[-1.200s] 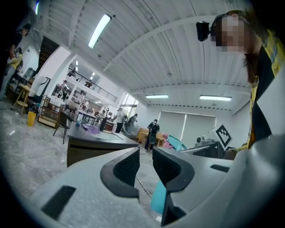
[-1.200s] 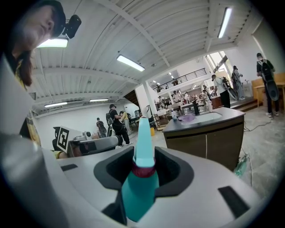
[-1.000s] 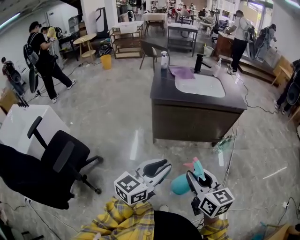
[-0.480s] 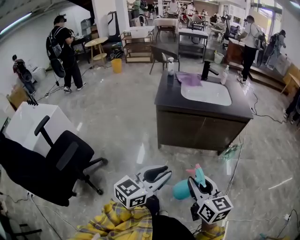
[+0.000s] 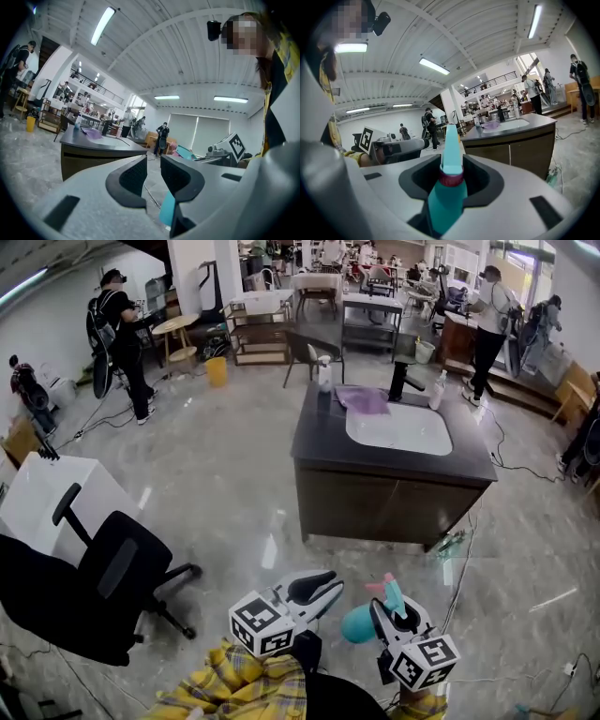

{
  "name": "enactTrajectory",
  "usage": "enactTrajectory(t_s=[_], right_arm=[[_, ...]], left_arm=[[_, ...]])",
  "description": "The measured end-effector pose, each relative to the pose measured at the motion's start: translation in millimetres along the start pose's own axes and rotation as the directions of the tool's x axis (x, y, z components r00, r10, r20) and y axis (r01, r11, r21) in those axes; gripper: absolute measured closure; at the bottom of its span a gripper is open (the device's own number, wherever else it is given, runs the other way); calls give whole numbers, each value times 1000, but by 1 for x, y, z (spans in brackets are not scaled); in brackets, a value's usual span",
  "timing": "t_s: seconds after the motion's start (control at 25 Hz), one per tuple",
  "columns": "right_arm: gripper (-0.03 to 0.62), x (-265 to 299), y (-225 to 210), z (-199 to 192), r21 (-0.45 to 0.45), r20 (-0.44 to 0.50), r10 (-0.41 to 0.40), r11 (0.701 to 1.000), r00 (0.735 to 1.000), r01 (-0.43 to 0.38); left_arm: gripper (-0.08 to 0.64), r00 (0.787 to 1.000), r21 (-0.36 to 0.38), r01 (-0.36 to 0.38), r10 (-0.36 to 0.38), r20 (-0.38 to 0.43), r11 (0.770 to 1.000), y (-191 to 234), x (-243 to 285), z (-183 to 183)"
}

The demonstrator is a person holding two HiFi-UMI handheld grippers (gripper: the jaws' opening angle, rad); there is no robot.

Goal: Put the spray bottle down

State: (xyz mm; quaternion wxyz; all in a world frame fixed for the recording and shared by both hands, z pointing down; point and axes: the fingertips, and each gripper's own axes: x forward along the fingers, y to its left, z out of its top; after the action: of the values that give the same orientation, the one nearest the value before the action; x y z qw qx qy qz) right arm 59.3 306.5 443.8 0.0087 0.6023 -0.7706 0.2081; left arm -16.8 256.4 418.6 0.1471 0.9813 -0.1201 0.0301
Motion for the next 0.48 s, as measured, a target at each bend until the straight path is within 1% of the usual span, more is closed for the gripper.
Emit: enactTrajectory(t_s=[0.16, 0.48], right_arm=[[456, 18, -14, 11, 0, -7, -6, 1000, 1000, 6], [456, 58, -27, 26, -4, -27, 8, 1000, 1000, -8]], left_arm=[[483, 1000, -13, 10, -10, 2, 1000, 17, 15, 7], [483, 1000, -32, -11, 11, 1, 999, 57, 28, 18]])
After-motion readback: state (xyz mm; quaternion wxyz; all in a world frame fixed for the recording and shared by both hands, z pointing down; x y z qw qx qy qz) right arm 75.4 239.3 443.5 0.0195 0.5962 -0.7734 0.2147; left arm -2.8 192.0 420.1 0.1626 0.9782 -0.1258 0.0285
